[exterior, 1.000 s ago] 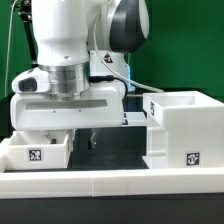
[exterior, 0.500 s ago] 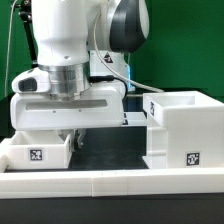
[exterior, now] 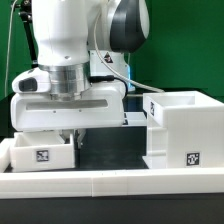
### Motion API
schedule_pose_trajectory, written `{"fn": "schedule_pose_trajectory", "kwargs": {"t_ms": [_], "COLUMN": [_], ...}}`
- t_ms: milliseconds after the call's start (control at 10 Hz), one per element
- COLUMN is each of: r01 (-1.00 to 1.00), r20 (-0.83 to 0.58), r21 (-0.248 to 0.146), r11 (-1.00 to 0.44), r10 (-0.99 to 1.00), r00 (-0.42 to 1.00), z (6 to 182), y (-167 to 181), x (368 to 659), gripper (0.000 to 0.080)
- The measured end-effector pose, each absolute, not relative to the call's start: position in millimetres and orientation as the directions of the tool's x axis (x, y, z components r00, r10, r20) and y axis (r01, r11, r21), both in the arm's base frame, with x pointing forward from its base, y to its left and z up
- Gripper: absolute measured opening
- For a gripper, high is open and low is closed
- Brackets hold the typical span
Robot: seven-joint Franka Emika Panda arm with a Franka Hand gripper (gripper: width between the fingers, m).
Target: Assemble drawer
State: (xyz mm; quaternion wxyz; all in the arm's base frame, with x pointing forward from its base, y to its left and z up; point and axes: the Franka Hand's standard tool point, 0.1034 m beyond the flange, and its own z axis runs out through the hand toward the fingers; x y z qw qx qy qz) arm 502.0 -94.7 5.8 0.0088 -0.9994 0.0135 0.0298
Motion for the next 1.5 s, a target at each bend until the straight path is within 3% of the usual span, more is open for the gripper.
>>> {"fn": "schedule_pose_trajectory", "kwargs": {"t_ms": [100, 600, 1000, 1500], "r01": [-0.021, 0.13, 0.237, 0.667], "r20": [-0.061, -0.039, -0.044, -0.052], "r21": [-0.016, -0.023, -0.026, -0.026], "r11": [-1.0, -0.991, -0.971, -0.745], "r10": [-0.02, 0.131, 0.238, 0.667], "r00": [0.998, 0.991, 0.97, 0.743], "z": [6.9, 53.3, 46.0, 36.3], "y": [-93.2, -52.9, -56.5, -54.1], "x": [502.5, 519.8, 517.2, 514.9], "gripper": [0.004, 0.0042, 0.0042, 0.0042]}}
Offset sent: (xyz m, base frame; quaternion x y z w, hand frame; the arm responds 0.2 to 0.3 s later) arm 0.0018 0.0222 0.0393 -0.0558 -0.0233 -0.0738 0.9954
